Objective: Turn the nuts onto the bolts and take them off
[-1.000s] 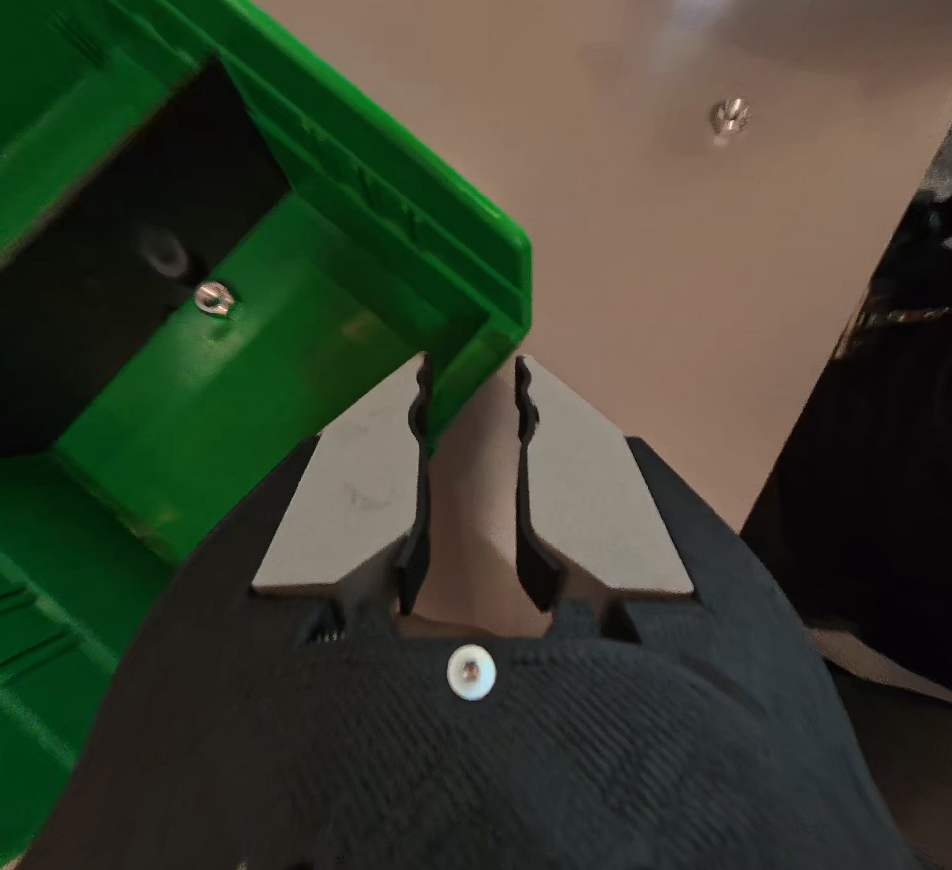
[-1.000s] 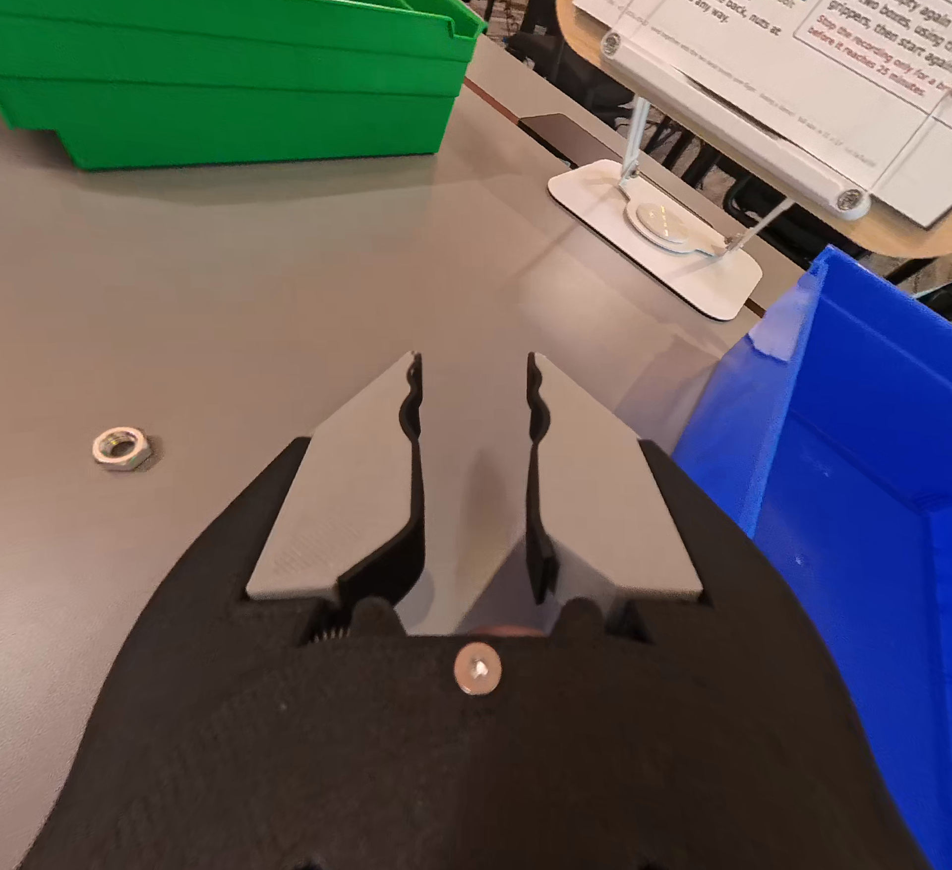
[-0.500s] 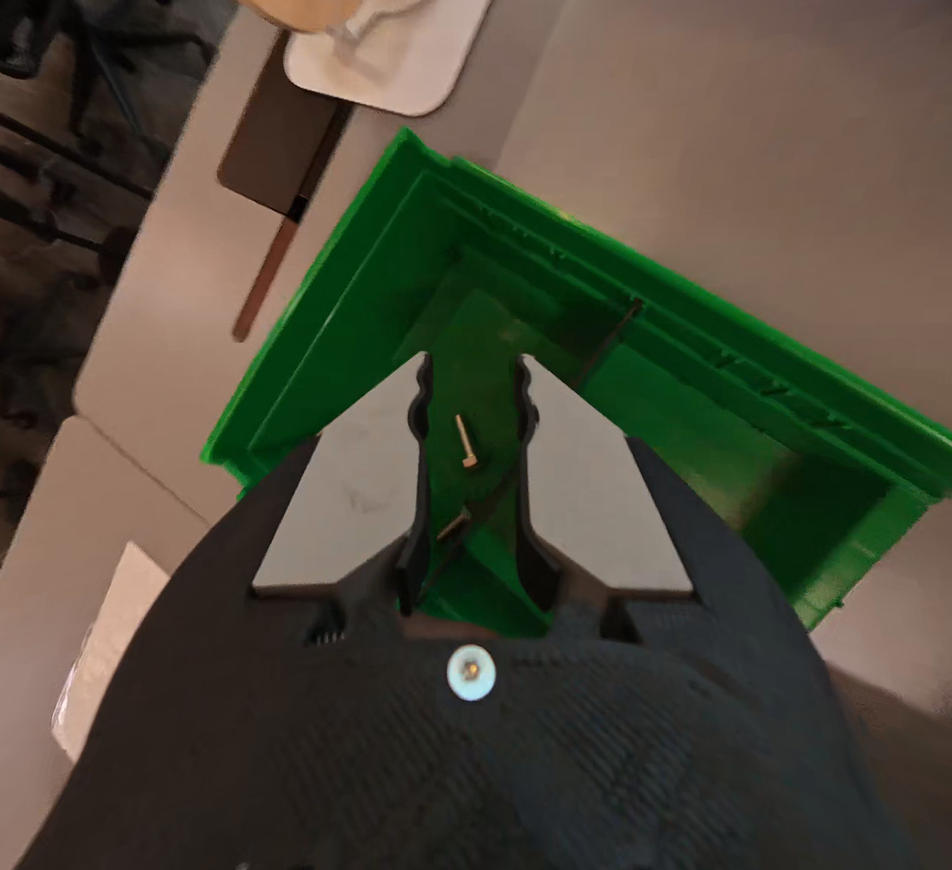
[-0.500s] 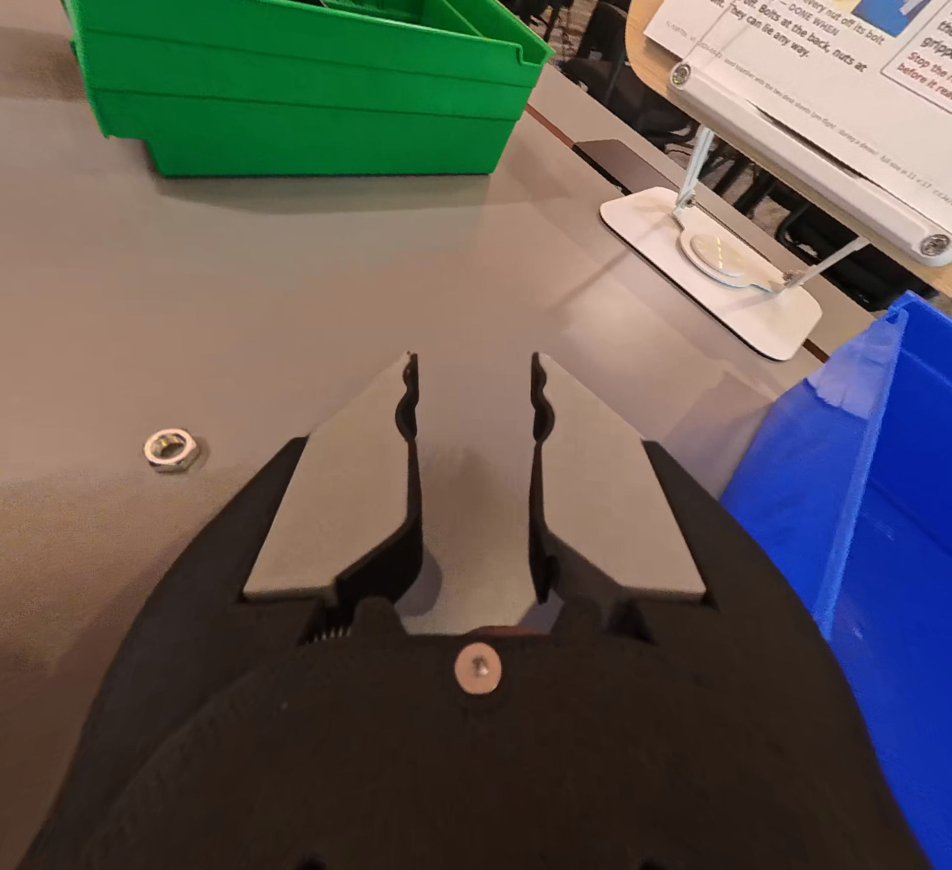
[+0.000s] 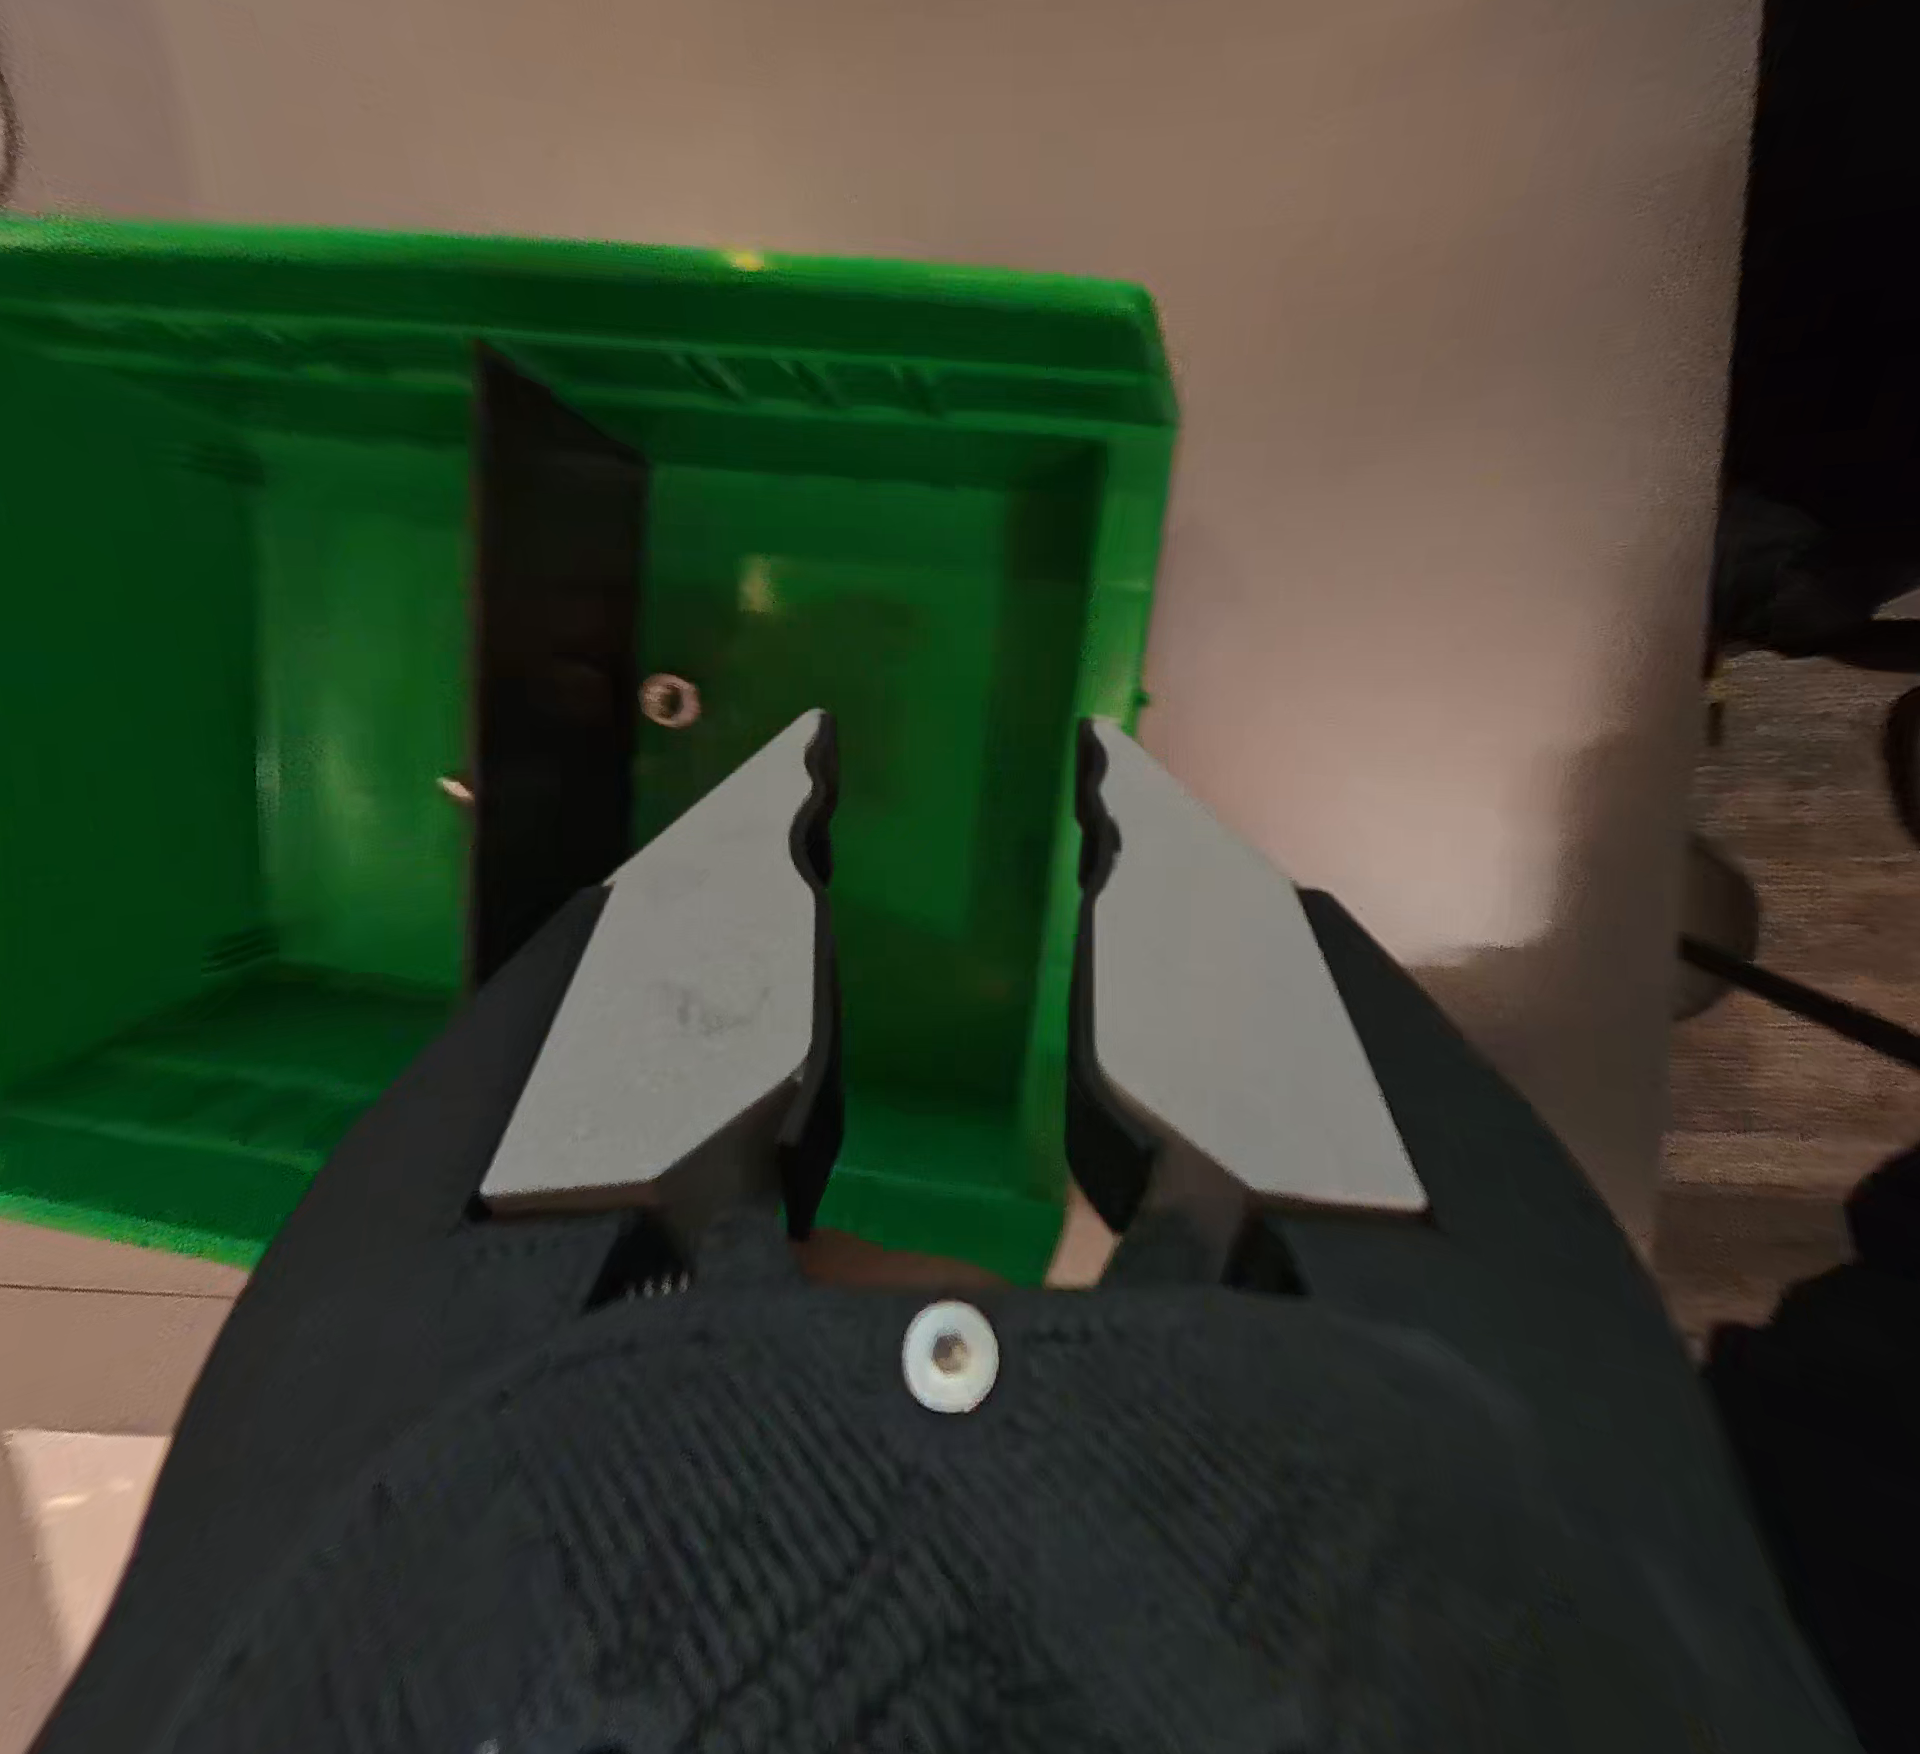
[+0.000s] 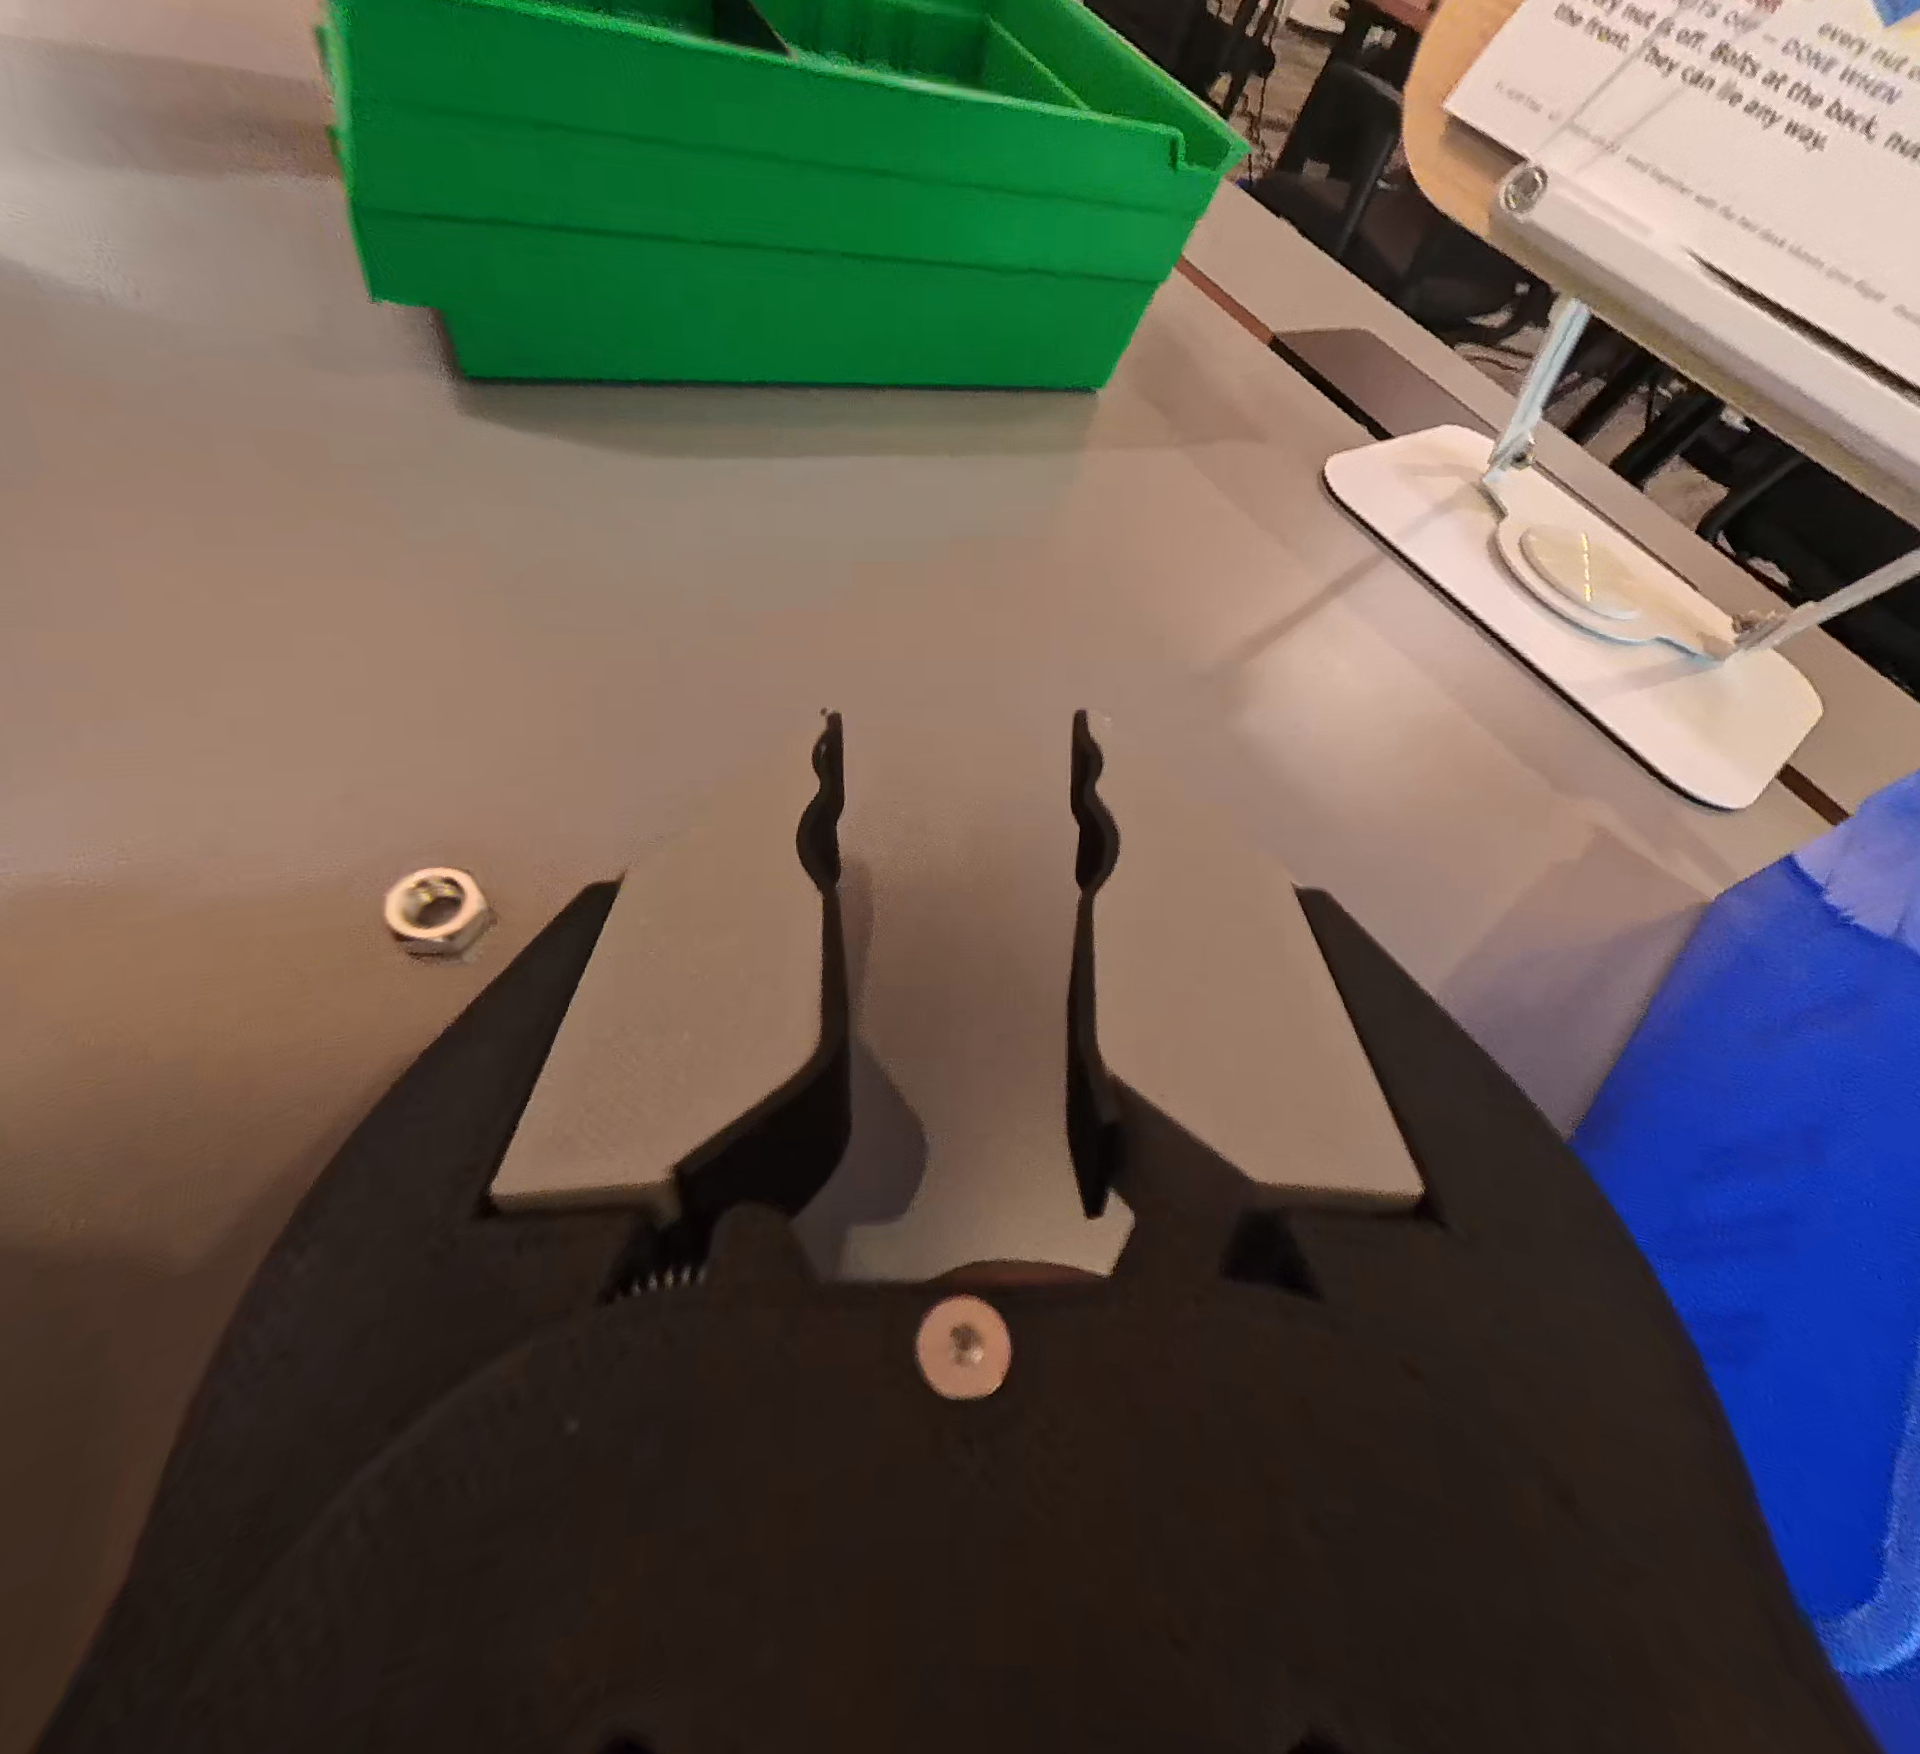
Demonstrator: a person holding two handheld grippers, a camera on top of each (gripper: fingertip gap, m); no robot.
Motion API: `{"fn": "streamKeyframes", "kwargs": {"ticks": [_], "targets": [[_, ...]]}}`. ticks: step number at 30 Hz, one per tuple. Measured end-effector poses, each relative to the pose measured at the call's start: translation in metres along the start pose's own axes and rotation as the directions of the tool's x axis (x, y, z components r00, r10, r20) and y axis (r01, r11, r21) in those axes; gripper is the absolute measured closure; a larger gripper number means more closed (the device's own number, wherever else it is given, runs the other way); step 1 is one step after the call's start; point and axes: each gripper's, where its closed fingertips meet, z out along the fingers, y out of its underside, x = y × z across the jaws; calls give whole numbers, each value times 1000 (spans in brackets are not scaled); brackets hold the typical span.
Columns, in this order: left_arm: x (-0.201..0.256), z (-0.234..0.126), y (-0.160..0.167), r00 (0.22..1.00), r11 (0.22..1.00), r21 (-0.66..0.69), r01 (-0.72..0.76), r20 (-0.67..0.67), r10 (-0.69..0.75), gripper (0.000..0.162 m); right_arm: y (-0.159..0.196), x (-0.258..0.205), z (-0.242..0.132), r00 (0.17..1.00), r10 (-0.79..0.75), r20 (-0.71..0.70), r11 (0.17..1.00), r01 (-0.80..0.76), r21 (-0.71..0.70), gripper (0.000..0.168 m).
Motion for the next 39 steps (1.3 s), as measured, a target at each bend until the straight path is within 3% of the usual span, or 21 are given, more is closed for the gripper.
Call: {"fn": "streamKeyframes", "kwargs": {"ticks": [3, 7, 8, 12, 20, 29, 35, 39], "targets": [[27, 25, 32, 992, 986, -117, 122, -31, -126, 105, -13, -20, -3, 993, 48, 104, 997, -54, 61, 128], [39, 64, 73, 988, 921, -360, 149, 15, -154, 126, -20, -40, -5, 977, 82, 197, 992, -100, 83, 129], [34, 64, 71, 995, 925, -367, 98, 27, -95, 137, -21, -42, -6, 976, 81, 202, 991, -101, 88, 130], [41, 58, 64, 995, 921, -387, 35, -68, -66, 140, -30, -47, -11, 978, 71, 195, 988, -96, 123, 130], [47, -13, 35, 951, 914, -394, 99, -232, -204, 140, -31, -48, -19, 981, 69, 180, 986, -95, 138, 132], [65, -5, 43, 944, 884, -468, 18, -283, -169, 142, -28, -49, -17, 986, 45, 161, 991, -65, 121, 132], [64, -42, 7, 889, 926, -365, 93, -389, -242, 142, -23, -50, -10, 981, 72, 181, 992, -89, 87, 132], [66, -41, 9, 884, 907, -416, 66, -397, -246, 142, -26, -47, -14, 987, 44, 153, 993, -61, 106, 132]]}}
